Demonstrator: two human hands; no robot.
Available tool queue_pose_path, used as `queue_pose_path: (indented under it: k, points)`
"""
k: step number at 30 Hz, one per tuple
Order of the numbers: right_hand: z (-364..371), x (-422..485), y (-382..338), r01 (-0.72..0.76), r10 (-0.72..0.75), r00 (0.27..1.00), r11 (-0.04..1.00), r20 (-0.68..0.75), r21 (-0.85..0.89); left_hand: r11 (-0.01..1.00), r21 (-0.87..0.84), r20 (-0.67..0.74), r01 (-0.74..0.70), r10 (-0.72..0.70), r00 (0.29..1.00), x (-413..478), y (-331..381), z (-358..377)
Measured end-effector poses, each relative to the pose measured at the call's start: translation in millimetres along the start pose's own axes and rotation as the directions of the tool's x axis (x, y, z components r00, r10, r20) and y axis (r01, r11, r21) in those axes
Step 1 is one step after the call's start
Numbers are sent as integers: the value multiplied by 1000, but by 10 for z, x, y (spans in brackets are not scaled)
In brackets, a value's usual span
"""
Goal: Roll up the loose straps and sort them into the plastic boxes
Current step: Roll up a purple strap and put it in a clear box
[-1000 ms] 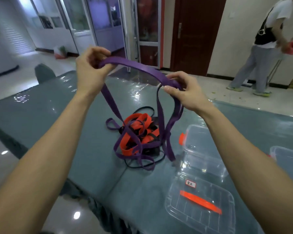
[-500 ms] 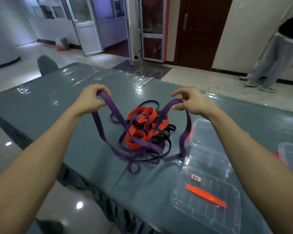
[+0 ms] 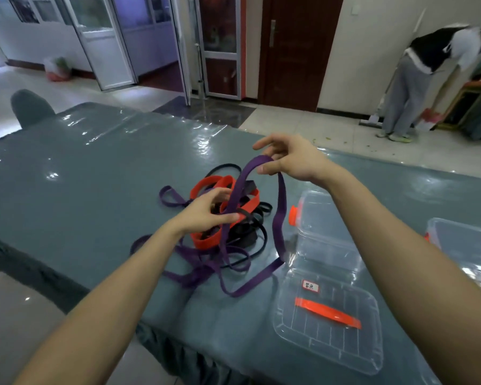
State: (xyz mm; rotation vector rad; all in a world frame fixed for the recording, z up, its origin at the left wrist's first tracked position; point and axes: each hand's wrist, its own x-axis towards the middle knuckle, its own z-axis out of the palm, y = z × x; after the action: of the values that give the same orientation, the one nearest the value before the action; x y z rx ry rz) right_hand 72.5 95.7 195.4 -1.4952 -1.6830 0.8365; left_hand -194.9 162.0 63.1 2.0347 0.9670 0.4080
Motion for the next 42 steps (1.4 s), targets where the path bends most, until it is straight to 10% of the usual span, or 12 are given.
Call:
queue_pose_path:
  k: [5,16,33,42]
  points:
    - [-86,-65,-271,47,-45,999,995,21,-93,931,-319,-98,-178,154,983,306,592,60]
    - [825,-274,1028,-189,240,949,952,204,-241,931,-286,-221,-226,166,961,162,587,-435]
    - [264,614,60,37,-74,993,934,-90,-356,944,-300,-476,-138,-22,879,-213,-18,-1183]
    - [-126,625,-603,81,-118,977,977,179,199,847,-450,-467,-281,45,883,-49,333,-1214]
